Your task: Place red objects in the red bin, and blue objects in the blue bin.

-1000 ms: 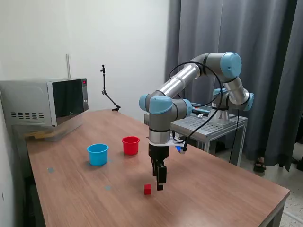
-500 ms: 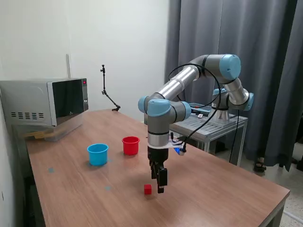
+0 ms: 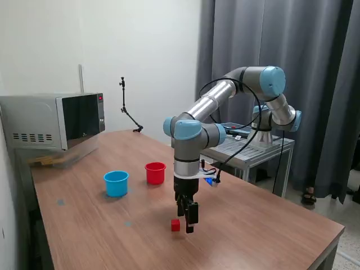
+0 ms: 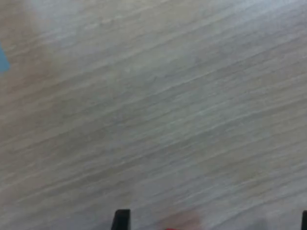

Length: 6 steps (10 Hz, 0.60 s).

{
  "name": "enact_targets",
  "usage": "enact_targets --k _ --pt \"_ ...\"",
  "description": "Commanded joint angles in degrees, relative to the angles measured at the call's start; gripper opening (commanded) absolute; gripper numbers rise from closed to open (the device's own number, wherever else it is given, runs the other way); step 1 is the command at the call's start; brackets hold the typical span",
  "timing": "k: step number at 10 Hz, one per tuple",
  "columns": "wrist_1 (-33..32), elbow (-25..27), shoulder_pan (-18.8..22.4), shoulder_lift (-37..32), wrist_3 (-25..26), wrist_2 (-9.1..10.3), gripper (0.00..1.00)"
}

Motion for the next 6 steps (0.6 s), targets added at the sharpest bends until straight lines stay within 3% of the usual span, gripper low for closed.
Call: enact_targets --k 1,6 --pt "-0.17 -1.11 -0.04 1.07 -0.14 0.04 1.0" --pt "-0.17 -2.26 -1.7 1.69 -0.23 0.13 1.0"
